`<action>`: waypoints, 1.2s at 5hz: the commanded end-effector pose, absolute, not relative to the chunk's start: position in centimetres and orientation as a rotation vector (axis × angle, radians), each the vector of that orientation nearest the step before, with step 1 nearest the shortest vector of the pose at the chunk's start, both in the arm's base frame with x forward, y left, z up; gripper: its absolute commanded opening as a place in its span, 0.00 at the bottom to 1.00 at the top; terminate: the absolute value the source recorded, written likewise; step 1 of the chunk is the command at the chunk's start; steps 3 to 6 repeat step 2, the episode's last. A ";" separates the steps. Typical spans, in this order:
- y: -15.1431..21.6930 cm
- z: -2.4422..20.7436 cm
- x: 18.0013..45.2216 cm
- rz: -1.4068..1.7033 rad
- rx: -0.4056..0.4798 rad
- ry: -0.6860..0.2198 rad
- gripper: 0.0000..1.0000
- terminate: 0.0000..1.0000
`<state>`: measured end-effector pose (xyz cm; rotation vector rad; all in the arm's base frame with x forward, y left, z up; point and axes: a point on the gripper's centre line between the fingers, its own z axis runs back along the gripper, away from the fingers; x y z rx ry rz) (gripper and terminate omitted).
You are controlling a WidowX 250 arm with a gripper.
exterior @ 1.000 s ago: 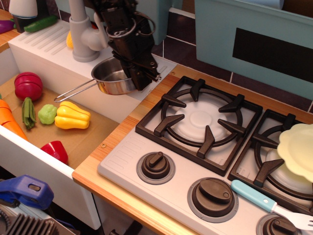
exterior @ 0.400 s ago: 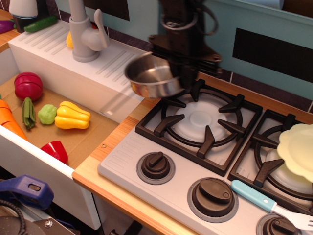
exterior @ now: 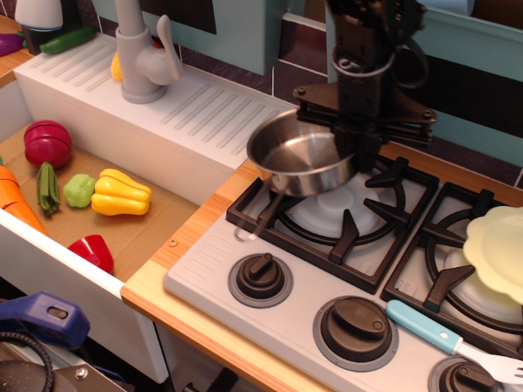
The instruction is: Put pot or pan on stove
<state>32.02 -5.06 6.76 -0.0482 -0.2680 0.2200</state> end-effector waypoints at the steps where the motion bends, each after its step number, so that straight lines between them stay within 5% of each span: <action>1: -6.4 9.1 33.0 0.256 -0.073 -0.359 0.00 0.00; 2: -6.4 8.8 32.7 0.289 -0.174 -0.366 1.00 1.00; 6: -6.4 8.8 32.7 0.289 -0.174 -0.366 1.00 1.00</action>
